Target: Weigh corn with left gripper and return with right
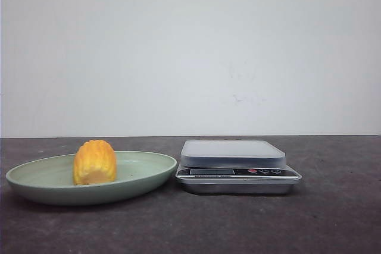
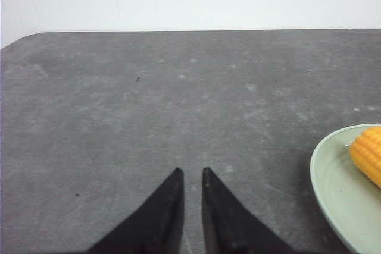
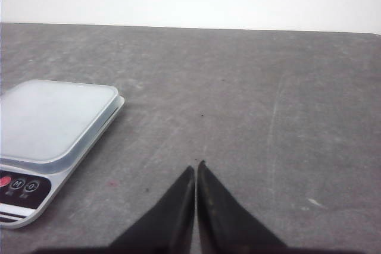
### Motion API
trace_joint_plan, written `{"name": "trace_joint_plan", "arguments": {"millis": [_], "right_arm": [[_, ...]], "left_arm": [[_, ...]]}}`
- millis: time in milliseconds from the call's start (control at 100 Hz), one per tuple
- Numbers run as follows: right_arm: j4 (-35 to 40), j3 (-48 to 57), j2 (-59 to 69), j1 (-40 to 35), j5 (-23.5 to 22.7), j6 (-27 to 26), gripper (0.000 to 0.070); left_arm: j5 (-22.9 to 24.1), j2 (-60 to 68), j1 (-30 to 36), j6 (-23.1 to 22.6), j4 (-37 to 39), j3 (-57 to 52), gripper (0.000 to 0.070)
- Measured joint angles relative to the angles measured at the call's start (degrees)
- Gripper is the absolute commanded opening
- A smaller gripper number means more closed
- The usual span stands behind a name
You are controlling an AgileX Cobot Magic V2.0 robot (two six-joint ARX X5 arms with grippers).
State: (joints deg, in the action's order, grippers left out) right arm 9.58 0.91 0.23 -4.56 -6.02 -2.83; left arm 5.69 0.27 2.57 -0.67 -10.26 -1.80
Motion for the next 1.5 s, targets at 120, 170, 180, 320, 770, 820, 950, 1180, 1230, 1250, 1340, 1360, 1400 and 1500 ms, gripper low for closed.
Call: {"name": "trace_joint_plan", "arguments": {"millis": [120,170,180,320,770,820,950,1180,1230,1250,1340,1360,1400,1500], "right_arm": [[0.0,0.0,0.0,0.0,0.02,0.0,0.0002],[0.0,0.0,0.0,0.0,0.02,0.0,0.0002],[0.0,0.0,0.0,0.0,0.0,0.0,0.0002],[0.0,0.0,0.0,0.0,0.02,0.0,0.0002],[0.0,0.0,0.0,0.02,0.02,0.0,0.0002],[0.0,0.0,0.0,0.02,0.02,0.0,0.0002],[0.0,0.0,0.0,0.0,0.02,0.0,0.0002],[0.0,0.0,0.0,0.02,0.02,0.0,0.0002],[0.0,0.0,0.0,0.0,0.02,0.0,0.0002],[0.0,0.0,0.0,0.0,0.02,0.0,0.0002],[0.0,0.0,0.0,0.02,0.02,0.0,0.0002],[0.0,0.0,0.0,0.0,0.02,0.0,0.0002],[0.0,0.0,0.0,0.02,0.02,0.0,0.0002],[0.0,0.0,0.0,0.02,0.02,0.0,0.0002]], "left_arm": [[0.0,0.0,0.0,0.04,0.0,0.0,0.0015],[0.0,0.0,0.0,0.04,0.0,0.0,0.0015],[0.0,0.0,0.0,0.04,0.0,0.0,0.0015],[0.0,0.0,0.0,0.07,0.0,0.0,0.0015],[0.02,0.0,0.35,0.07,0.0,0.0,0.0015],[0.0,0.0,0.81,0.07,0.0,0.0,0.0015],[0.0,0.0,1.62,0.07,0.0,0.0,0.0015],[0.0,0.0,1.68,0.07,0.0,0.0,0.0015],[0.0,0.0,1.68,0.07,0.0,0.0,0.0015],[0.0,0.0,1.68,0.07,0.0,0.0,0.0015],[0.0,0.0,1.68,0.09,0.0,0.0,0.0015],[0.0,0.0,1.68,0.09,0.0,0.0,0.0015],[0.0,0.0,1.68,0.07,0.0,0.0,0.0015],[0.0,0.0,1.68,0.07,0.0,0.0,0.0015]]}}
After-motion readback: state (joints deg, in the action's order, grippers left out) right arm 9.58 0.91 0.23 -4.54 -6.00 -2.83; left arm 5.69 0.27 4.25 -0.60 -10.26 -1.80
